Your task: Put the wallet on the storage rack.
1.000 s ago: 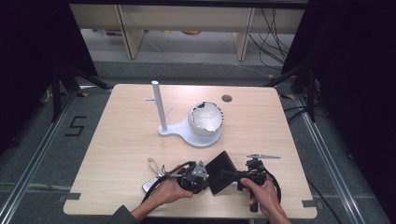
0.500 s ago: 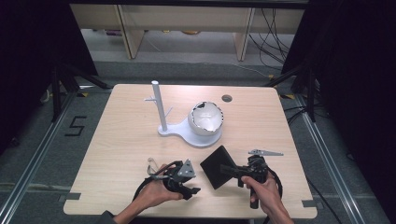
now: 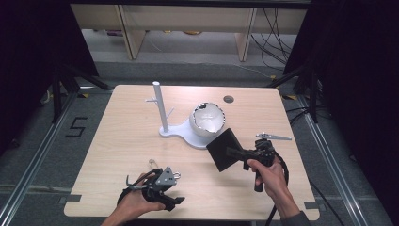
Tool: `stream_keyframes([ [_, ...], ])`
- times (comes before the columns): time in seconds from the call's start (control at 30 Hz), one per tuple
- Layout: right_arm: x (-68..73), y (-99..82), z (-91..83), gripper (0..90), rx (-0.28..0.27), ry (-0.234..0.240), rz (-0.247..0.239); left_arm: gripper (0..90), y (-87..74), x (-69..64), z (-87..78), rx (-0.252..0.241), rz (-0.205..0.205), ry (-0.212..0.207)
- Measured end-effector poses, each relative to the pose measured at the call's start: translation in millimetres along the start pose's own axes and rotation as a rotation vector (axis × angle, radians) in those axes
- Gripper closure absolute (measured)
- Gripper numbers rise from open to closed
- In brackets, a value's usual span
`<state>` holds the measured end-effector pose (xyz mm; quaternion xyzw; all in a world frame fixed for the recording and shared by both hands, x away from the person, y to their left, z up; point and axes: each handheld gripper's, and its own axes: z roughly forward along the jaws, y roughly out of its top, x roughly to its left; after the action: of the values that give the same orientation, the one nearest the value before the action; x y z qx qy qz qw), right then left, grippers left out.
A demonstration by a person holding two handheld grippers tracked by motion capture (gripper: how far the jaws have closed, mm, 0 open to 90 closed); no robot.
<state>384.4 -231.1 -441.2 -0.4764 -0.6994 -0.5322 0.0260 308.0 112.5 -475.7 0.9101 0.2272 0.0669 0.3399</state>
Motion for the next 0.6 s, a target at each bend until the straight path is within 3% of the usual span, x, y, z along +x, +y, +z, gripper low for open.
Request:
stream_keyframes([
  [0.07, -0.8, 5.9, -1.4, 77.9, -0.005, -0.005, 0.026, 33.0, -5.0, -0.7, -2.7, -0.021, -0.03, 0.006],
  [0.13, -6.0, 14.9, -4.1, 77.9, -0.026, -0.019, -0.008, 32.9, -10.5, -0.1, -6.8, -0.041, -0.051, 0.025],
  [0.17, -5.6, 19.7, -5.3, 77.9, -0.027, -0.035, 0.012, 33.0, -11.9, 0.4, -8.1, -0.045, -0.054, 0.028],
  [0.2, -7.8, 23.4, -6.8, 77.9, -0.033, -0.027, -0.009, 33.0, -13.9, 0.8, -9.7, -0.048, -0.063, 0.032],
  [0.3, -10.8, 35.4, -8.6, 77.9, -0.051, -0.045, -0.016, 32.9, -18.5, 3.1, -15.5, -0.055, -0.066, 0.04],
  [0.37, -9.7, 43.2, -9.0, 77.9, -0.052, -0.049, 0.008, 32.9, -20.7, 3.5, -18.1, -0.062, -0.074, 0.048],
  [0.4, -13.1, 46.1, -7.7, 77.9, -0.062, -0.057, -0.026, 32.8, -22.0, 3.9, -19.1, -0.065, -0.075, 0.051],
  [0.43, -13.5, 50.7, -6.8, 77.9, -0.067, -0.065, -0.005, 32.6, -23.0, 3.7, -20.3, -0.064, -0.078, 0.053],
  [0.6, -17.5, 70.2, 1.5, 77.9, -0.078, -0.089, -0.002, 32.4, -28.2, 3.5, -22.0, -0.057, -0.074, 0.06],
])
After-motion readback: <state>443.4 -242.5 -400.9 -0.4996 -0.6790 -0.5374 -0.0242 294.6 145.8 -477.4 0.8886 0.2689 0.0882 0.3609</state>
